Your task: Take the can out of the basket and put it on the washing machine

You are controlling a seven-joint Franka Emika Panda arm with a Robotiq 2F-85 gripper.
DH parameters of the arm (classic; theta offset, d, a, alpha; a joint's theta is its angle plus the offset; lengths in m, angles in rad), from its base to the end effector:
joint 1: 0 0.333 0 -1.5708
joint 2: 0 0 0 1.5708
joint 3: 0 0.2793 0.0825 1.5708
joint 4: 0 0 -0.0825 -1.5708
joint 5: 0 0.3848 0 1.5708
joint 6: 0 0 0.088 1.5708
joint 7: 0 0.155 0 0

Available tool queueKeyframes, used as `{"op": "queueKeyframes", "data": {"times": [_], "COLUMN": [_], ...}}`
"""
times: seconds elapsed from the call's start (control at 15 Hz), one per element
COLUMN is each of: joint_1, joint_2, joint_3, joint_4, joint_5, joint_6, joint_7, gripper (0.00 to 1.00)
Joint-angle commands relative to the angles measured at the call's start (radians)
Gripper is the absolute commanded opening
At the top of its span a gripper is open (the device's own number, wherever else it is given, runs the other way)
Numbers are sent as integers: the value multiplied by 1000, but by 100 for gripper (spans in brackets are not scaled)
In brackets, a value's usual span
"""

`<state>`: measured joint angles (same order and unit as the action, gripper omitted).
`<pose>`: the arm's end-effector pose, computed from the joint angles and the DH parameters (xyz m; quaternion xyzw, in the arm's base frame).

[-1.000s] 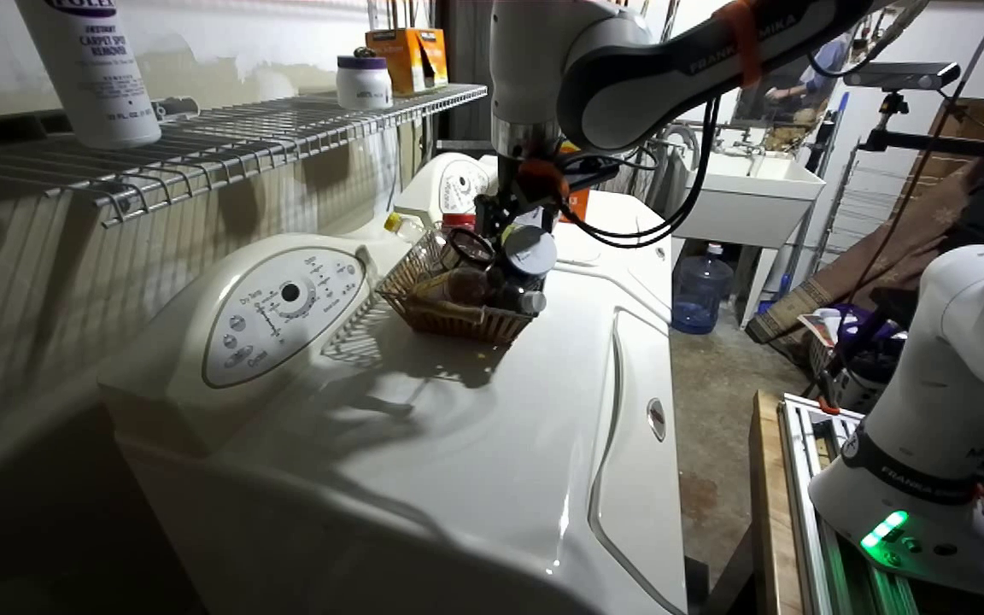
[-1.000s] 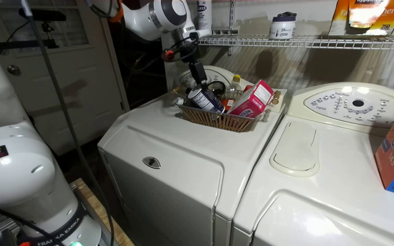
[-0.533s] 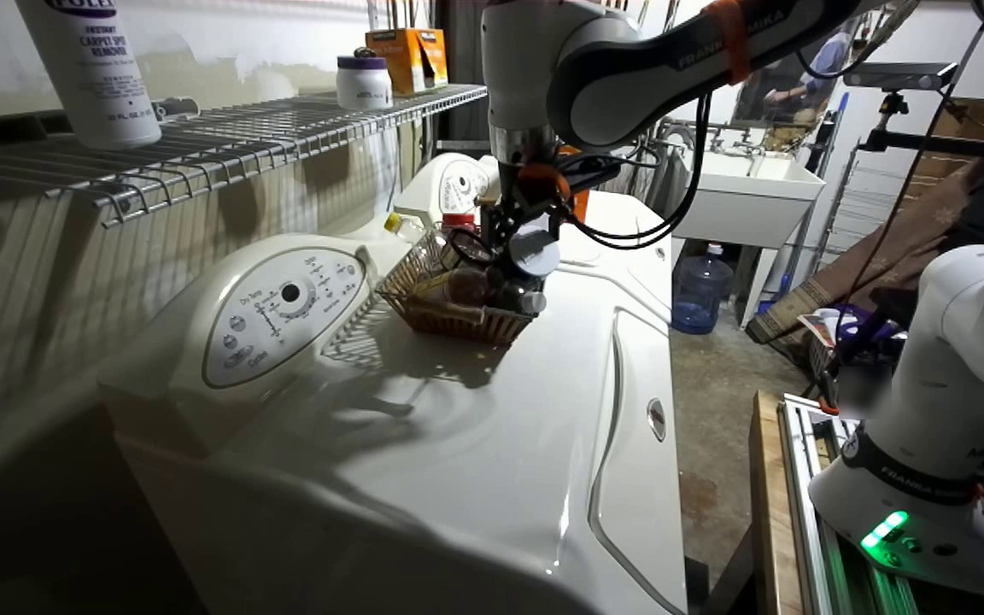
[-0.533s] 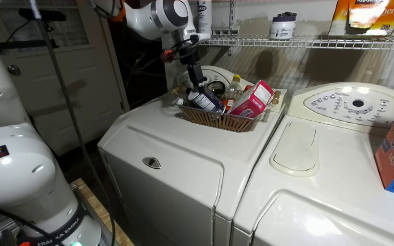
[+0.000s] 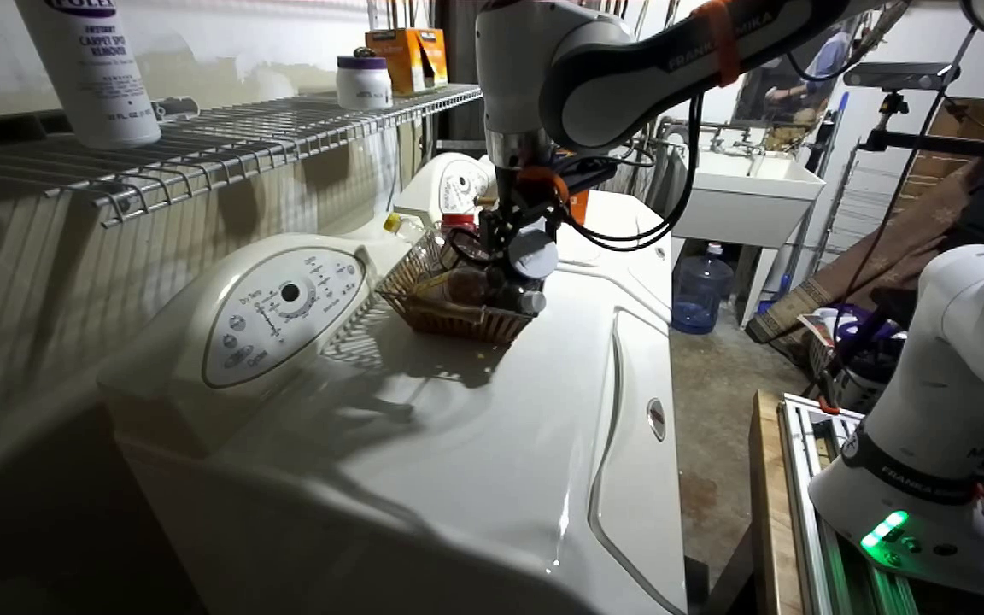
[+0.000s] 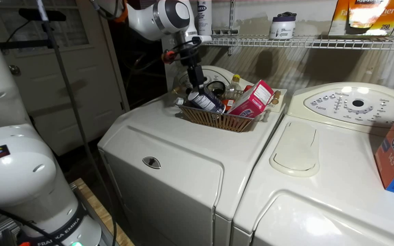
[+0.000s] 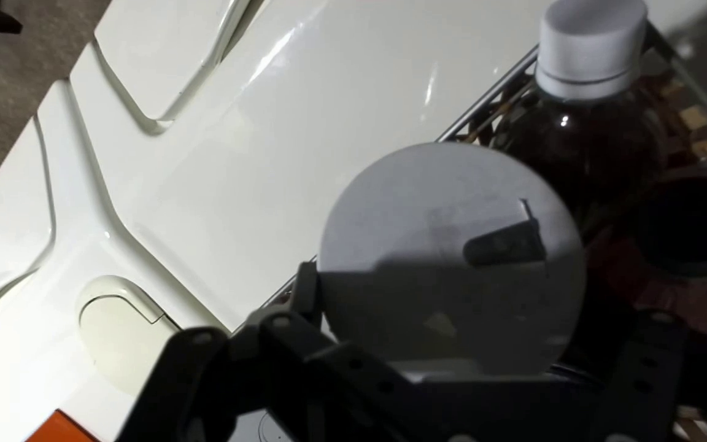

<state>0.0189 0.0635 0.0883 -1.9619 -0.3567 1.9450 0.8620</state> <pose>0.5614 0.0208 0.3563 0.9409 -0.2961 0.0396 0.1595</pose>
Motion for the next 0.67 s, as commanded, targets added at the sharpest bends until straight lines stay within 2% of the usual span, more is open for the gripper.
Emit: {"op": "queueKeyframes", "data": {"times": [0.0,0.33,0.6], "joint_1": [17,9,1], "joint_2": [14,-28,-67], "joint_3": [-21,-34,-47], "joint_4": [42,79,139], "joint_5": [34,76,134], "joint_6": [-45,-134,-264], "joint_7": [-37,-69,-158], "gripper": [69,69,69]}}
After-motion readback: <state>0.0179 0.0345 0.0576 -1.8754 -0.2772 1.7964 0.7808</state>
